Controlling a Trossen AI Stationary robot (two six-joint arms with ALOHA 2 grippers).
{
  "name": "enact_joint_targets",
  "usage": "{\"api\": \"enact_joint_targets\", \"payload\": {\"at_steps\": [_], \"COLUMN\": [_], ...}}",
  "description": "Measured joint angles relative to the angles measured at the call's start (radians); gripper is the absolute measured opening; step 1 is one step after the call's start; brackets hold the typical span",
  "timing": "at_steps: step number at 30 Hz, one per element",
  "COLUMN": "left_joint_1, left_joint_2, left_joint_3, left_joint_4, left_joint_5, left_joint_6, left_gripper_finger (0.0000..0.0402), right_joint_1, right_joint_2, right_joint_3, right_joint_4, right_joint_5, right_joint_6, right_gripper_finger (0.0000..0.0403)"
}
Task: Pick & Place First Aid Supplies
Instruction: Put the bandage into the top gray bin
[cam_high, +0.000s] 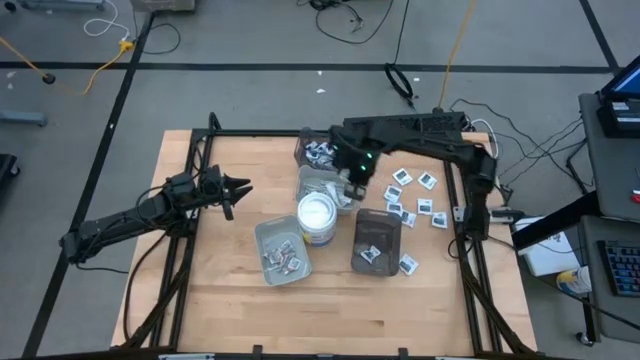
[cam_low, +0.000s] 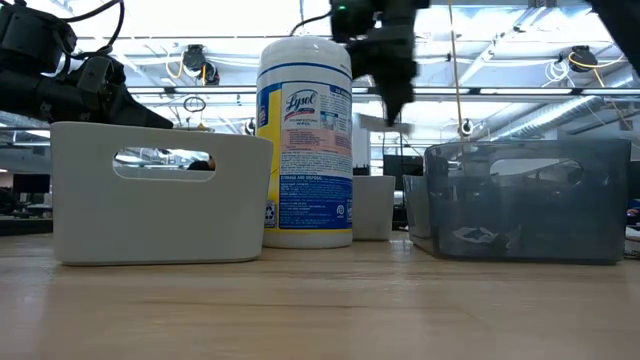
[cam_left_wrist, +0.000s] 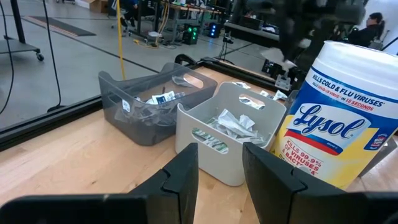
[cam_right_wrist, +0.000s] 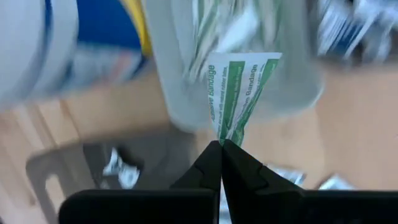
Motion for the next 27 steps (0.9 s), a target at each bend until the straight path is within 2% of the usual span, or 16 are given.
{"api": "enact_joint_targets", "payload": {"at_steps": [5, 8, 18, 23, 27], "left_joint_1": [0.0, 0.0, 0.0, 0.0, 0.0], "left_joint_2": [0.0, 0.0, 0.0, 0.0, 0.0], "left_joint_3": [0.0, 0.0, 0.0, 0.0, 0.0], "left_joint_4": [0.0, 0.0, 0.0, 0.0, 0.0], "left_joint_5": [0.0, 0.0, 0.0, 0.0, 0.0], "left_joint_6": [0.0, 0.0, 0.0, 0.0, 0.0], "left_gripper_finger": [0.0129, 0.0129, 0.0129, 0.0129, 0.0129], "right_joint_1": [-0.034, -0.04, -0.045, -0.045, -0.045], "right_joint_2": [0.13, 0.193, 0.335, 0.346, 0.346], "right_joint_3": [0.207, 0.259, 0.243, 0.22, 0.218], "right_joint_4": [0.001, 0.023, 0.121, 0.12, 0.12], "right_joint_5": [-0.001, -0.002, -0.004, -0.005, -0.005], "right_joint_6": [-0.054, -0.073, -0.097, -0.082, -0.082], "right_gripper_finger": [0.0, 0.0, 0.0, 0.0002, 0.0022]}}
